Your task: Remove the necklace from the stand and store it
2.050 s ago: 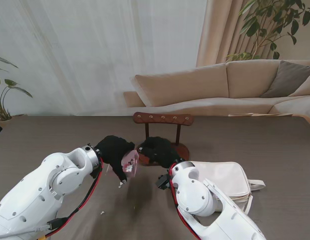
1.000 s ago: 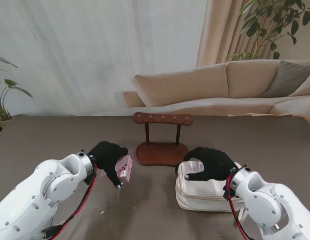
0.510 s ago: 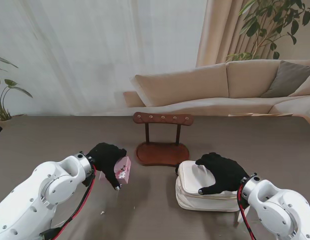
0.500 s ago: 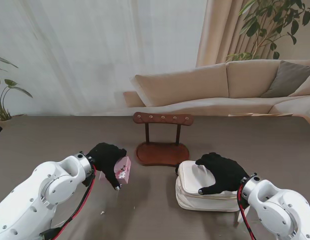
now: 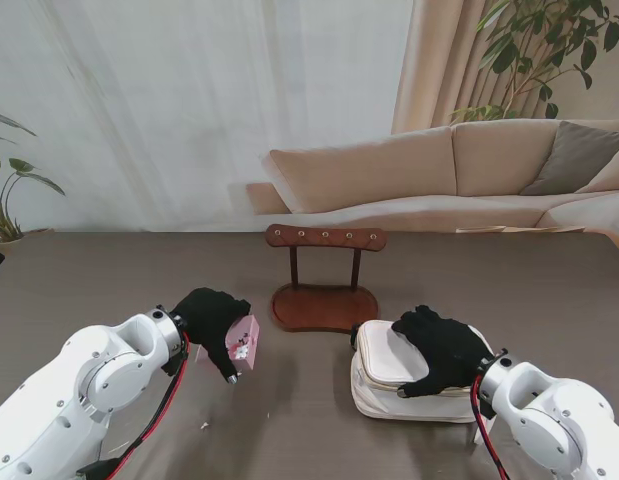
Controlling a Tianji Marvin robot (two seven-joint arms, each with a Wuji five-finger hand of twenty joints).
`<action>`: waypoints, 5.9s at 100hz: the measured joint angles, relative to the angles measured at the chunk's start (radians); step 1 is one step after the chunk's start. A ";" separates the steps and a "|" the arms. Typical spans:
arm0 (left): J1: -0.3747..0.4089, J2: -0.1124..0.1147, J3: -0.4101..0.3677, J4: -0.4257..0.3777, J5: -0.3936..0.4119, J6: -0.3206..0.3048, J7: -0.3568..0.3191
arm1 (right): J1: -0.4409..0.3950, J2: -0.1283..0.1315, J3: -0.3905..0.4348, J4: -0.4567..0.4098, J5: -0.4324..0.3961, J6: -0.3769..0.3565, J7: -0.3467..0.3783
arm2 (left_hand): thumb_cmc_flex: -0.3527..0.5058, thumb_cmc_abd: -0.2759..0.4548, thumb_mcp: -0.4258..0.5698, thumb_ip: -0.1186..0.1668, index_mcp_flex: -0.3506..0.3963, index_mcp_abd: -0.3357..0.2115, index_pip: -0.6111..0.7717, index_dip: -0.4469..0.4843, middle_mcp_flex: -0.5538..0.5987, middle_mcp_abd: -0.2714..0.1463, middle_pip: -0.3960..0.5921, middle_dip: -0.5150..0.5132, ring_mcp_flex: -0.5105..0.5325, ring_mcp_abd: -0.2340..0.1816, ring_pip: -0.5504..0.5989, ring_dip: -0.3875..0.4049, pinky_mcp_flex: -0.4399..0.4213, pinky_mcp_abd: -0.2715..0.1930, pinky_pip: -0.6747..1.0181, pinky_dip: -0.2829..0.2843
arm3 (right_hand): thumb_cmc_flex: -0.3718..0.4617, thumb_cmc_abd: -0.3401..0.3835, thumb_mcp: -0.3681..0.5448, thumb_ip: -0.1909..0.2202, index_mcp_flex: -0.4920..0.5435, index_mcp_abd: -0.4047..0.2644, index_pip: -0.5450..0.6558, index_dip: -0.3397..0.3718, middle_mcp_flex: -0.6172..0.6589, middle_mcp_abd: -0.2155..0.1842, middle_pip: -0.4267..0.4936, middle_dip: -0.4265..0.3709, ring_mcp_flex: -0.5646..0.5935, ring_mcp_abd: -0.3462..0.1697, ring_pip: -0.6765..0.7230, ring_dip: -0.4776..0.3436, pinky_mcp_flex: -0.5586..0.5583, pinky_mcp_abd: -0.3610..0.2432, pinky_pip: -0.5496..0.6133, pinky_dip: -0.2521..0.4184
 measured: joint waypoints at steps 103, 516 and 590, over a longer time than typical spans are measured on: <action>0.005 0.001 -0.004 0.003 0.007 -0.003 0.010 | 0.122 0.029 -0.189 0.215 -0.222 -0.010 -0.485 | 0.000 0.000 0.000 0.000 0.000 0.000 0.000 0.000 0.000 0.000 0.000 0.000 0.000 0.000 0.000 0.000 0.000 0.000 0.001 0.000 | 0.349 -0.400 0.082 -0.111 0.614 -0.114 0.148 0.012 0.756 -0.090 0.118 0.165 0.666 -0.094 0.354 0.198 0.047 -0.003 0.378 -0.059; 0.160 -0.001 -0.184 -0.069 0.063 0.047 0.020 | 0.429 -0.121 -0.702 0.266 0.189 0.078 -0.529 | 0.000 0.000 0.000 0.000 0.000 0.000 0.000 0.000 0.000 0.000 0.000 0.008 0.000 0.000 0.002 0.000 0.000 0.001 0.002 0.000 | 0.531 -0.462 0.584 -0.355 0.788 -0.394 0.616 -0.059 1.083 -0.150 0.197 0.400 0.979 -0.090 0.601 0.379 0.204 -0.047 0.814 -0.088; 0.135 0.000 -0.160 -0.051 0.057 0.045 0.006 | 0.368 -0.049 -0.526 0.227 0.064 0.003 -0.406 | 0.000 0.000 0.000 0.000 0.000 0.000 0.000 0.000 0.000 0.000 0.000 0.008 0.000 0.000 0.002 0.000 0.000 0.001 0.002 0.000 | 0.466 -0.400 0.585 -0.289 0.652 -0.361 0.529 -0.085 0.907 -0.151 0.189 0.270 0.853 -0.097 0.499 0.329 0.204 -0.028 0.786 -0.088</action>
